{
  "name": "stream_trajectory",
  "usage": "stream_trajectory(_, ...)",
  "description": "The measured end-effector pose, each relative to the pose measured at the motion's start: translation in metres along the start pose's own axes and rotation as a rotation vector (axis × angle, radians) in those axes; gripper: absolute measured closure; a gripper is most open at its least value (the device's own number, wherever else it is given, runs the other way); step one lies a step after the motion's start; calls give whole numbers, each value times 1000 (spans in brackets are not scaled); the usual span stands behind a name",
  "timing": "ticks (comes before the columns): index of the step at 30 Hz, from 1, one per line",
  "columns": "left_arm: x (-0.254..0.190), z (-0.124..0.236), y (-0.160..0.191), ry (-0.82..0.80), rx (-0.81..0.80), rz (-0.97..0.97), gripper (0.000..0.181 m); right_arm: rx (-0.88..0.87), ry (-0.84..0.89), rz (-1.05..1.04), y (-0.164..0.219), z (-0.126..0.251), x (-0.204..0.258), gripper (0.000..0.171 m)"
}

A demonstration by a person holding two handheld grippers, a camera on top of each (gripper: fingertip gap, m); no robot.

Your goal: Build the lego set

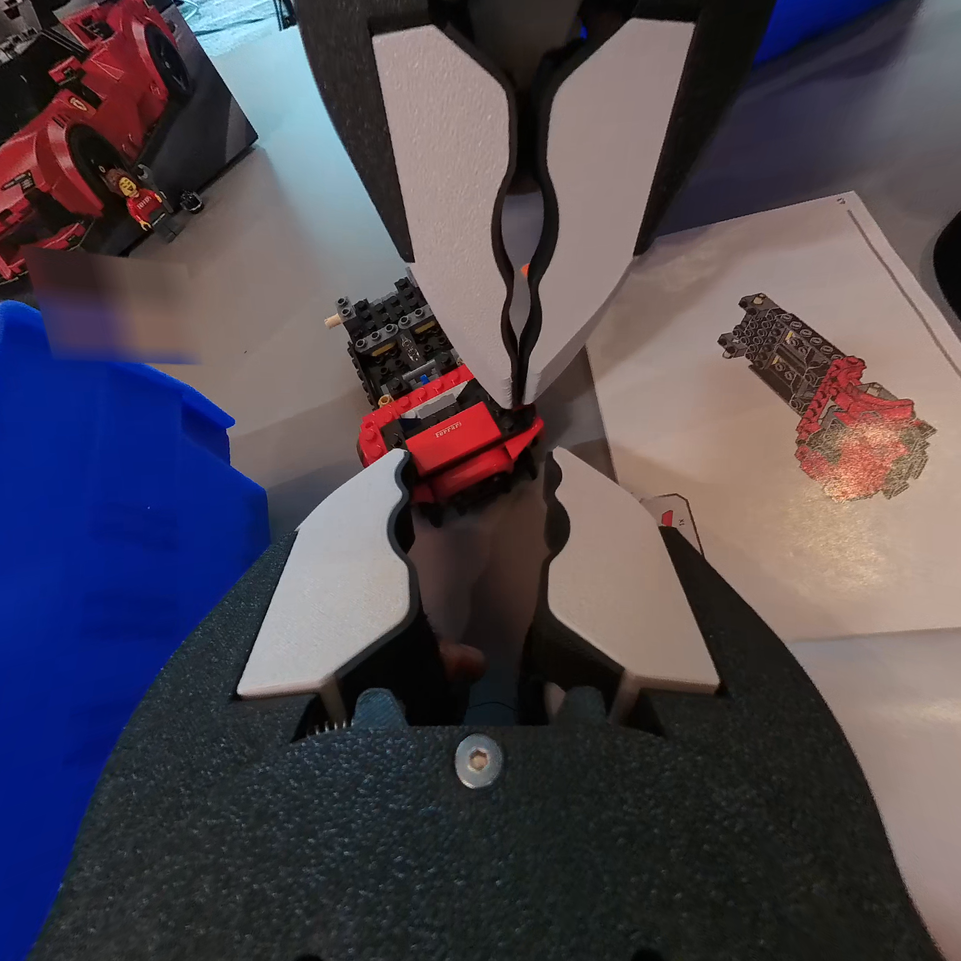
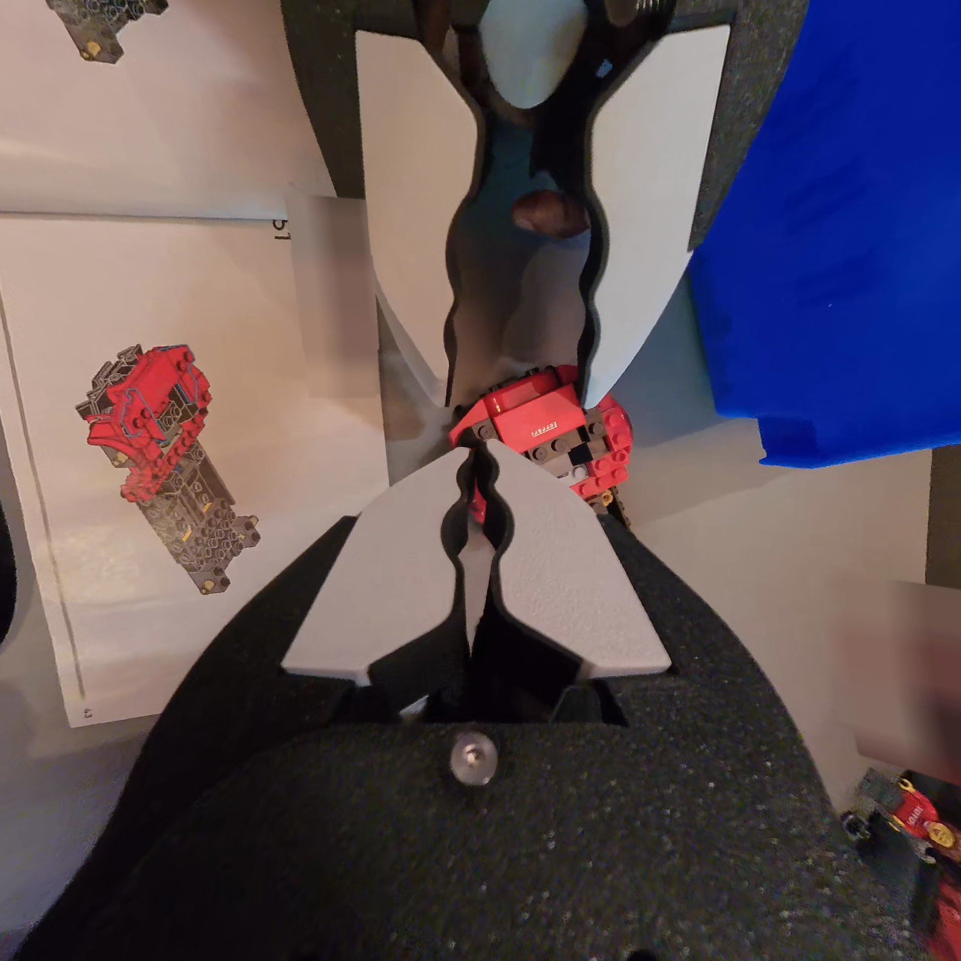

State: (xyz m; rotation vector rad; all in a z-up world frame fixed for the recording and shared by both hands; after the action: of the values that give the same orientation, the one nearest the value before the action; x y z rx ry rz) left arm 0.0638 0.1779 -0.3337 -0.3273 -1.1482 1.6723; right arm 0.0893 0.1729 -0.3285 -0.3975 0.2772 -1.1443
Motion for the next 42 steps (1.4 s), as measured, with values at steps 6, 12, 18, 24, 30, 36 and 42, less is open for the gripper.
stream_trajectory(6,1,0,0,-3,-4,6,137,-28,-10,-10,-1,-1,0,171)
stream_trajectory(12,1,0,1,-3,-2,-6,137,-43,10,13,-1,0,-1,171)
stream_trajectory(18,1,0,1,-5,1,-13,137,-54,10,26,1,9,-2,165)
stream_trajectory(24,1,0,1,-9,3,-21,137,25,25,85,5,3,-1,163)
stream_trajectory(30,2,0,1,-13,3,-20,138,66,41,104,6,2,0,165)
stream_trajectory(36,3,-1,1,-29,8,-25,140,194,69,136,6,1,0,164)
stream_trajectory(42,4,-1,1,-34,5,-14,142,241,76,129,6,1,0,164)
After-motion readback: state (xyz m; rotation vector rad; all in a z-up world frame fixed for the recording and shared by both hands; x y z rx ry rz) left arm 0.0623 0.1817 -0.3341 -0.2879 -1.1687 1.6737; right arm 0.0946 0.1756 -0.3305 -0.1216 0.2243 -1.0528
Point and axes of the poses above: each gripper's, where its closed fingertips meet, z back along the fingers, y out of its underside, x = y × z across the jaws, the point moved 1 cm from there along z, back along the fingers, and after that the axes turned 11 degrees about -y, right-handed, at the moved point
